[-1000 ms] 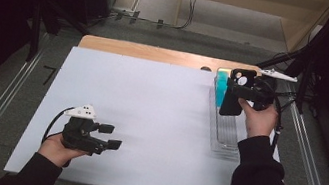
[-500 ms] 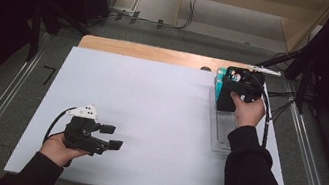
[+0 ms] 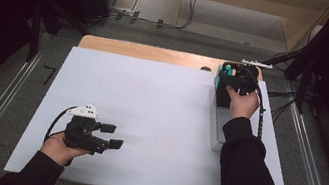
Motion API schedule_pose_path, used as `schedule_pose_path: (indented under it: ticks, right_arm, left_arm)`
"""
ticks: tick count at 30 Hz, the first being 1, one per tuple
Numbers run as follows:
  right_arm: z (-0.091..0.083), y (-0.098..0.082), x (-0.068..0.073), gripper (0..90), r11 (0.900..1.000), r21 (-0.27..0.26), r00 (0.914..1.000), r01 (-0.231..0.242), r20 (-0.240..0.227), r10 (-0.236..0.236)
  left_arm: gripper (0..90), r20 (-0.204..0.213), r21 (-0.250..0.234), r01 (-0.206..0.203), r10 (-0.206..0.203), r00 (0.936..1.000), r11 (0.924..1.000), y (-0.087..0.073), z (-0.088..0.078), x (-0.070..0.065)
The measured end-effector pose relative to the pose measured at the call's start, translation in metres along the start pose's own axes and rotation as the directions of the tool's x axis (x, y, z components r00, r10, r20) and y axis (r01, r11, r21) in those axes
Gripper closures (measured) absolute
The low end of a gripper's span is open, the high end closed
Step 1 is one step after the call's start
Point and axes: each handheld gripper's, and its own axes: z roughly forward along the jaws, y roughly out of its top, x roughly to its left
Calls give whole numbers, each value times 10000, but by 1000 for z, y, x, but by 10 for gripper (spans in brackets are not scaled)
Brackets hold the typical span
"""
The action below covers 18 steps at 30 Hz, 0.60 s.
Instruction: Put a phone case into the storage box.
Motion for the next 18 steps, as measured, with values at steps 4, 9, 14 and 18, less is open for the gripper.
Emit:
schedule_pose_path:
  ticks: [4,9,14,18]
  right_arm:
    - [5,3,2,119,9997,99,9997,244,32,-244]
    - [9,3,2,113,9995,172,9995,280,114,-282]
    - [9,2,2,83,9994,85,9992,326,218,-328]
    - [6,4,1,37,9997,17,9996,254,83,-254]
  left_arm:
    - [311,12,113,-81,81,10000,9999,0,2,0]
    - [311,22,61,-24,24,10000,10000,2,2,0]
    - [311,37,103,-65,65,10000,9999,3,3,0]
    - [311,73,108,-54,53,10000,9999,4,5,1]
